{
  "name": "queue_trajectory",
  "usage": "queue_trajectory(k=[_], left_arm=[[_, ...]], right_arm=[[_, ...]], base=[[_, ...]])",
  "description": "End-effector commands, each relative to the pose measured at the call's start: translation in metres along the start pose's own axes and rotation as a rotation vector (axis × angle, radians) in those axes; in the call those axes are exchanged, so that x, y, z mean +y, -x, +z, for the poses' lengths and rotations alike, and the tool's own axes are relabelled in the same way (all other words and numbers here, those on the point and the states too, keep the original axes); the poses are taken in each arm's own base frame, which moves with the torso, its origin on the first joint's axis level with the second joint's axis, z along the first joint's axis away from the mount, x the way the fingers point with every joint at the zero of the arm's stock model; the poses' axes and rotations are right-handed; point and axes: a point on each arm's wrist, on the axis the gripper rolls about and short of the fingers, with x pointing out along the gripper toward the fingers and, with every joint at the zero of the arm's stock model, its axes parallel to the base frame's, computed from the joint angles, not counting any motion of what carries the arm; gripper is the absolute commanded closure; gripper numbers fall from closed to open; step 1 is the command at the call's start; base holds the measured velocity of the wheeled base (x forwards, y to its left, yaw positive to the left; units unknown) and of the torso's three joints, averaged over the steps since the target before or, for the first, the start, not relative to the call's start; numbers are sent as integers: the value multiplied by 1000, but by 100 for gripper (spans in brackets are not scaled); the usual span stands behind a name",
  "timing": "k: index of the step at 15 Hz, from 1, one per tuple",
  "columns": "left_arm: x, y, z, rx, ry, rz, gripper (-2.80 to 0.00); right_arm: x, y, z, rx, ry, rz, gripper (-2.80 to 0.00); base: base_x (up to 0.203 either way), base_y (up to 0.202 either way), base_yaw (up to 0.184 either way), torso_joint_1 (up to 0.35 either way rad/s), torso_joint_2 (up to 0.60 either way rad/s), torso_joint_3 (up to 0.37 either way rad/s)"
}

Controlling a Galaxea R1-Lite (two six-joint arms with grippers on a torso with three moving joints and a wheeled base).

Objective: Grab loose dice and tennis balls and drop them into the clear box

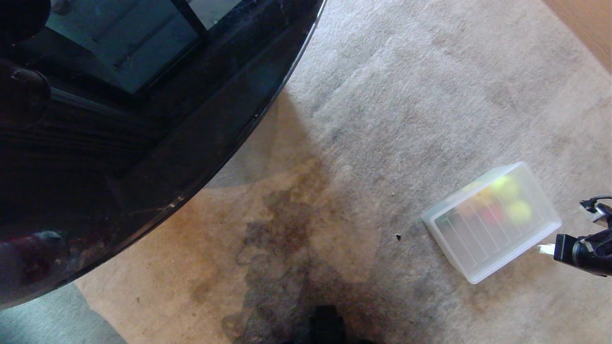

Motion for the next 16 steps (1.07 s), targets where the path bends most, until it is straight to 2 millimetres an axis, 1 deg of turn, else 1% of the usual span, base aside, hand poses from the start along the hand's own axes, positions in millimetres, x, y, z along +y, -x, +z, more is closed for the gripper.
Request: queue_trajectory(k=[1, 5, 6, 7, 8, 9, 10, 11, 13, 16], left_arm=[[0, 0, 0, 0, 1, 1, 0], [0, 0, 0, 0, 1, 1, 0], [0, 0, 0, 0, 1, 1, 0], [0, 0, 0, 0, 1, 1, 0], [0, 0, 0, 0, 1, 1, 0], [0, 0, 0, 0, 1, 1, 0], [0, 0, 0, 0, 1, 1, 0], [0, 0, 0, 0, 1, 1, 0], [0, 0, 0, 0, 1, 1, 0], [0, 0, 0, 0, 1, 1, 0]], right_arm=[[4, 10, 5, -36, 16, 1, 0], [4, 9, 7, -47, -2, 7, 0], [6, 14, 12, -77, -4, 6, 0], [6, 15, 14, -88, -7, 7, 0], [9, 21, 15, -99, 0, 8, 0], [15, 35, 17, -134, 21, 7, 0], [24, 54, 19, -182, 47, 4, 0], [33, 73, 17, -225, 73, 1, 0], [52, 110, 1, -284, 136, -5, 0], [73, 148, -37, -307, 221, -12, 0]], base=[[0, 0, 0, 0, 0, 0], [0, 0, 0, 0, 0, 0], [0, 0, 0, 0, 0, 0], [0, 0, 0, 0, 0, 0], [0, 0, 0, 0, 0, 0], [0, 0, 0, 0, 0, 0], [0, 0, 0, 0, 0, 0], [0, 0, 0, 0, 0, 0], [0, 0, 0, 0, 0, 0], [0, 0, 0, 0, 0, 0]])
